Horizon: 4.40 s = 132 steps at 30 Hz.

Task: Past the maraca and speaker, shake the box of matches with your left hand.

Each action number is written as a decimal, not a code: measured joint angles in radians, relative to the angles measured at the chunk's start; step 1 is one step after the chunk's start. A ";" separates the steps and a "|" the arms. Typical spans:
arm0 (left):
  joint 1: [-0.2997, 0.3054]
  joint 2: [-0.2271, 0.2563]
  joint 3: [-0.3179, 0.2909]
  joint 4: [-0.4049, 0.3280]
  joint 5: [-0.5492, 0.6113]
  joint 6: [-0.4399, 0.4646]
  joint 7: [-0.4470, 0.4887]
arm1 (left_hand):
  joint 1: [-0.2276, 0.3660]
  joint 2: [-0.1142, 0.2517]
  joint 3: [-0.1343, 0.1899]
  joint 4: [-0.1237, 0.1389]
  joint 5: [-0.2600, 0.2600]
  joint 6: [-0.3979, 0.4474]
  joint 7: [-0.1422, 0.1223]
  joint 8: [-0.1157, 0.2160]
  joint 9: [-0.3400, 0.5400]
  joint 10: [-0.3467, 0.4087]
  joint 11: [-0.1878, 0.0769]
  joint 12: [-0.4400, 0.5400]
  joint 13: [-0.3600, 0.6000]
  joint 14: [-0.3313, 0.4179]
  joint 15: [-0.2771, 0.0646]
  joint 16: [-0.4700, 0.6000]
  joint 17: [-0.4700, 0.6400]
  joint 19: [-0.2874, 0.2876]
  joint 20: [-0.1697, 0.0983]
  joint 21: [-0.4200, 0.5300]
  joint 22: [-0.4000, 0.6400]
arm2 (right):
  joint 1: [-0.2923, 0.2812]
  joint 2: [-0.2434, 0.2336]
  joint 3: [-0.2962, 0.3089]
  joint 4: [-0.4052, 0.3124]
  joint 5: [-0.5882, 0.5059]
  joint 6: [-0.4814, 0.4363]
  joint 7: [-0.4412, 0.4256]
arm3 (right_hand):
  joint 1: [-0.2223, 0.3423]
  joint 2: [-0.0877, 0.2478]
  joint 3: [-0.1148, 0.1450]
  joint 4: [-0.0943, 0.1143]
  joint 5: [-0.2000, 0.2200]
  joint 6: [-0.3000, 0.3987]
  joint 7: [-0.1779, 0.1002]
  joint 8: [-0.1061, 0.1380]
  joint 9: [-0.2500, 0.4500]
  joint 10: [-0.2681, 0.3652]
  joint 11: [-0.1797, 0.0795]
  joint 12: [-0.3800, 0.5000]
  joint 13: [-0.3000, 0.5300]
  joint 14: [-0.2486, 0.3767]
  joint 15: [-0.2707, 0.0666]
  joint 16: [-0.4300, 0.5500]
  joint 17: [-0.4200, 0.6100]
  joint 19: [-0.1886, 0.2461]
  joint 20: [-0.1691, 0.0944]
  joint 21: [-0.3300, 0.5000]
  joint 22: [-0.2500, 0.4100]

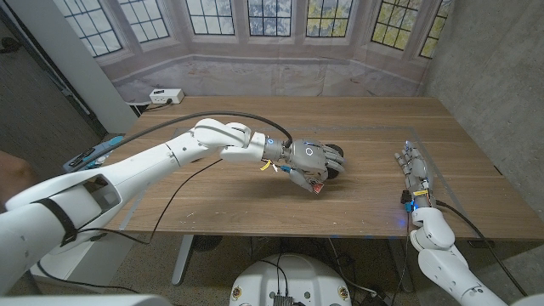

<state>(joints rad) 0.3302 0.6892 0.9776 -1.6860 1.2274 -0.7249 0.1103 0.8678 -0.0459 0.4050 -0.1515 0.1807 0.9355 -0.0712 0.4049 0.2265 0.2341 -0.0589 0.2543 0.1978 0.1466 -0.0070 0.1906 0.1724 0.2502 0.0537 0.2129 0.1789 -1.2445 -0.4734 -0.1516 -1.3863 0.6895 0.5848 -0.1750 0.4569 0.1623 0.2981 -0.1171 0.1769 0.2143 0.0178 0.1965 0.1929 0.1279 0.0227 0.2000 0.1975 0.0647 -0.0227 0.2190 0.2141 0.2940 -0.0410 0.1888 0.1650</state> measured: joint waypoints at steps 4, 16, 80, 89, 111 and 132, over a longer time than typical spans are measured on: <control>0.012 0.005 -0.012 -0.014 -0.003 0.011 0.000 | 0.000 0.000 0.000 0.000 0.000 0.000 0.000 0.000 0.000 0.000 0.000 0.000 0.000 0.000 0.000 0.000 0.000 0.000 0.000 0.000 0.000 | 0.000 -0.006 0.000 -0.007 -0.003 -0.005 0.000 | 0.000 0.000 0.000 0.000 0.000 0.000 0.000 0.000 0.000 0.000 0.000 0.000 0.000 0.000 0.000 0.000 0.000 0.000 0.000 0.000 0.000; 0.053 0.021 -0.049 -0.055 -0.008 0.055 0.004 | 0.000 0.000 -0.004 0.004 0.000 -0.002 0.002 0.000 0.000 0.000 0.000 0.000 0.000 0.000 0.000 0.000 0.000 0.000 0.000 0.000 0.000 | -0.002 -0.024 0.003 -0.030 -0.013 -0.020 -0.001 | 0.000 0.000 0.000 0.000 0.000 0.000 0.000 0.000 0.000 0.000 0.000 0.000 0.000 0.000 0.000 0.000 0.000 0.000 0.000 0.000 0.000; 0.167 -0.004 -0.140 -0.044 -0.099 0.311 0.140 | 0.003 0.003 -0.012 0.004 0.000 -0.003 0.003 -0.001 0.004 0.016 0.005 -0.015 0.000 0.016 -0.006 0.000 0.000 0.000 0.000 0.000 0.000 | 0.096 -0.117 -0.044 -0.079 -0.050 -0.176 0.029 | 0.000 0.000 0.000 0.000 0.000 0.003 0.003 0.000 0.000 0.000 0.000 0.000 0.000 0.000 0.000 0.000 0.000 0.000 0.000 0.000 0.000; 0.169 -0.011 -0.147 -0.032 -0.117 0.347 0.173 | 0.004 0.004 -0.012 0.004 0.000 -0.003 0.003 -0.001 0.004 0.016 0.005 -0.015 0.000 0.016 -0.006 0.000 0.000 0.000 0.000 0.000 0.000 | 0.106 -0.125 -0.050 -0.090 -0.055 -0.195 0.023 | 0.000 0.000 0.000 0.000 0.000 0.004 0.004 0.000 0.000 0.000 0.000 0.000 0.000 0.000 0.000 0.000 0.000 0.000 0.000 0.000 0.000; 0.194 -0.035 -0.158 -0.011 -0.176 0.418 0.235 | 0.004 0.004 -0.017 0.008 0.000 -0.003 0.003 -0.006 0.003 0.020 0.002 -0.015 0.000 0.020 -0.009 0.000 0.000 0.000 0.000 -0.006 0.000 | 0.099 -0.152 -0.052 -0.140 -0.063 -0.240 0.003 | 0.000 0.000 0.000 0.000 0.000 0.004 0.004 0.000 0.000 0.000 0.000 0.000 0.000 0.005 0.005 0.000 0.000 0.000 0.000 0.000 0.000; 0.260 -0.062 -0.184 0.006 -0.266 0.502 0.325 | -0.003 0.010 -0.021 0.004 0.000 0.000 0.007 -0.006 0.004 0.030 0.005 -0.023 0.000 0.027 -0.005 0.000 0.000 0.000 0.000 -0.006 0.000 | 0.108 -0.168 -0.057 -0.153 -0.072 -0.272 0.005 | 0.000 0.000 0.000 0.000 0.000 0.004 0.004 0.000 0.000 0.000 0.000 0.000 0.000 0.005 0.005 0.000 0.000 0.007 0.000 0.000 0.000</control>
<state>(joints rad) 0.5907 0.6270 0.7936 -1.6800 0.9614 -0.2231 0.4350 0.8652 -0.0359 0.3842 -0.1474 0.1807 0.9358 -0.0640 0.3985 0.2304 0.2646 -0.0537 0.2311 0.1975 0.1735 -0.0125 0.1906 0.1726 0.2501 0.0537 0.2071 0.1788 -1.1365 -0.6410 -0.2089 -1.5396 0.6176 0.3130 -0.1696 0.4569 0.1623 0.2981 -0.1171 0.1769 0.2180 0.0214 0.1965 0.1929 0.1279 0.0227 0.2000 0.1975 0.0701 -0.0174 0.2190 0.2141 0.3013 -0.0412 0.1887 0.1650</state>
